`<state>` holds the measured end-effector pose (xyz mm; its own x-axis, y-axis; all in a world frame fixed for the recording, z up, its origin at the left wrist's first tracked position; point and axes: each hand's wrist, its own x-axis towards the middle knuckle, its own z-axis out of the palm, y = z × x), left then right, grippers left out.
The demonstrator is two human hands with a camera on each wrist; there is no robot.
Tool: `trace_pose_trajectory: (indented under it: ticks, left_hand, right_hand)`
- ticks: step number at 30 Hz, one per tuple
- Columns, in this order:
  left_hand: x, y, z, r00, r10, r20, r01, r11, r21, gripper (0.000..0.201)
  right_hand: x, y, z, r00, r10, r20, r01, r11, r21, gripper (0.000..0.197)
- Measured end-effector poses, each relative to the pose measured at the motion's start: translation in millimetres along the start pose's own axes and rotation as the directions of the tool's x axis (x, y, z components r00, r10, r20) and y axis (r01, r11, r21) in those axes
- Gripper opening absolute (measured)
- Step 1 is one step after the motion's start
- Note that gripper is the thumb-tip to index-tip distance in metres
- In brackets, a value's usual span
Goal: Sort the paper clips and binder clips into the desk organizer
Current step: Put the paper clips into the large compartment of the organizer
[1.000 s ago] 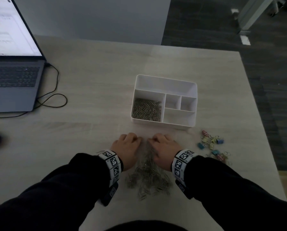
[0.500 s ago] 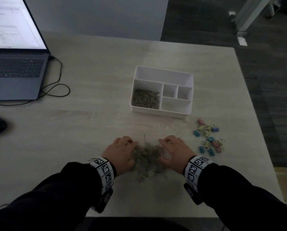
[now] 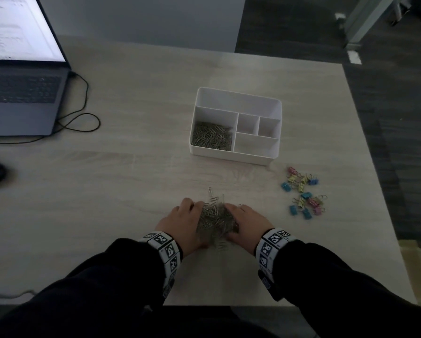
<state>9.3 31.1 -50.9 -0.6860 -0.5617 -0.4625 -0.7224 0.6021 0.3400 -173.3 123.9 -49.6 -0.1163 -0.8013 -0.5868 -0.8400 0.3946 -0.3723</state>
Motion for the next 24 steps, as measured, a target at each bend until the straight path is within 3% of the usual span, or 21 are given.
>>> trace_pose_trajectory:
  ticks: [4, 9, 13, 16, 19, 24]
  left_hand:
    - [9.3, -6.5, -9.9, 1.0, 0.01, -0.015, -0.01, 0.999, -0.033, 0.094]
    - [1.3, -20.7, -12.0, 0.999, -0.039, 0.025, 0.038, 0.999, 0.025, 0.119]
    - [2.6, -13.1, -8.1, 0.997, -0.062, 0.037, 0.061, 0.998, 0.035, 0.126]
    - [10.5, -2.0, -9.5, 0.999, -0.027, 0.03, 0.026, 0.999, 0.02, 0.112]
    - [17.9, 4.5, -11.1, 0.999, 0.022, 0.04, -0.022, 1.0, 0.008, 0.096]
    - [23.7, 1.2, -9.4, 0.996, 0.082, 0.034, -0.081, 0.996, -0.025, 0.069]
  right_hand:
    - [-0.1, 0.9, -6.4, 0.997, 0.013, -0.07, -0.005, 0.993, 0.114, 0.075]
    - [-11.8, 17.5, -6.1, 0.995, 0.096, -0.033, -0.09, 0.985, 0.15, 0.091]
    - [-11.1, 15.0, -0.5, 0.987, 0.155, -0.048, -0.145, 0.975, 0.168, 0.1]
    - [-2.4, 4.4, 4.2, 0.989, 0.134, -0.061, -0.121, 0.975, 0.184, 0.098]
    - [4.2, -6.0, 6.8, 0.994, 0.068, -0.091, -0.052, 0.984, 0.169, 0.079]
    - [10.9, -15.1, 3.1, 0.994, 0.06, -0.094, -0.044, 0.986, 0.158, 0.052]
